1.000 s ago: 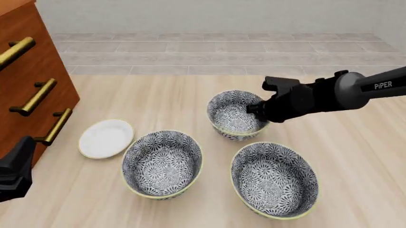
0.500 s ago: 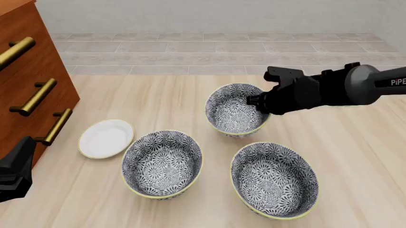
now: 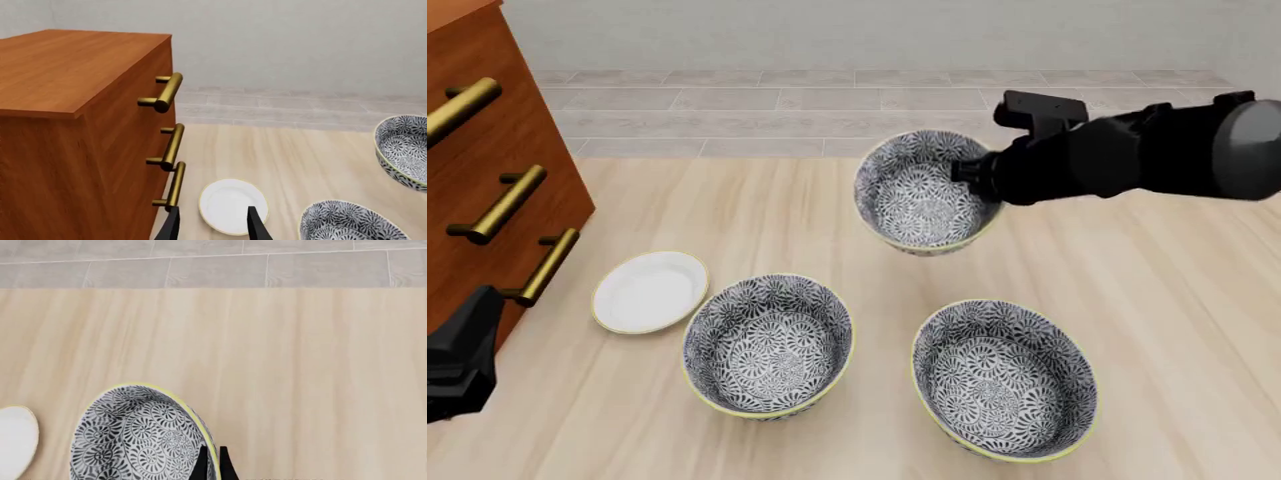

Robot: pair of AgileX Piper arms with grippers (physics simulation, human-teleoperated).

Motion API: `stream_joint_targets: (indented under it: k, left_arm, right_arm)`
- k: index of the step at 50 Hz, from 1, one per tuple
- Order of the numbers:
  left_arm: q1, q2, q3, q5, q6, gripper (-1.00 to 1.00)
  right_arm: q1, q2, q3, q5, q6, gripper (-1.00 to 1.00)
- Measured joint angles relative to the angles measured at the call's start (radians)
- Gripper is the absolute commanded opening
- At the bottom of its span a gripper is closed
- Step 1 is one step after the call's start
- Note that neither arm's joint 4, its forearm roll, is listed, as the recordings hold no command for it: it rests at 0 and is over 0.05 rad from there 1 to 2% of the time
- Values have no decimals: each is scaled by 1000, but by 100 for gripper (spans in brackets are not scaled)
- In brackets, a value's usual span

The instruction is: Stack the bowl at the front on the bowl in the middle.

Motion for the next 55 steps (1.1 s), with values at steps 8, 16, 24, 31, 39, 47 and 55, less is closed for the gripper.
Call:
stream_joint_targets:
  k: [8,16,24,31,39,47,55]
  left_arm:
    - [2,0,0,2,-6,100]
    - [2,-9,0,10,-14,100]
    - [2,-15,0,14,-17,100]
    - [0,-20,0,17,-19,100]
    - [-1,-26,0,19,-22,100]
    - [-1,-32,0,23,-23,100]
    - [-1,-42,0,30,-24,100]
  right_arm:
    - [15,-32,7,10,4,-100]
    - [56,-83,26,22,10,-100]
    - [114,-149,46,42,8,-100]
    - [165,-200,56,62,5,-100]
    - [209,-227,45,84,0,-100]
    - [244,-233,19,103,-3,-100]
    - [275,-230,0,114,-4,-100]
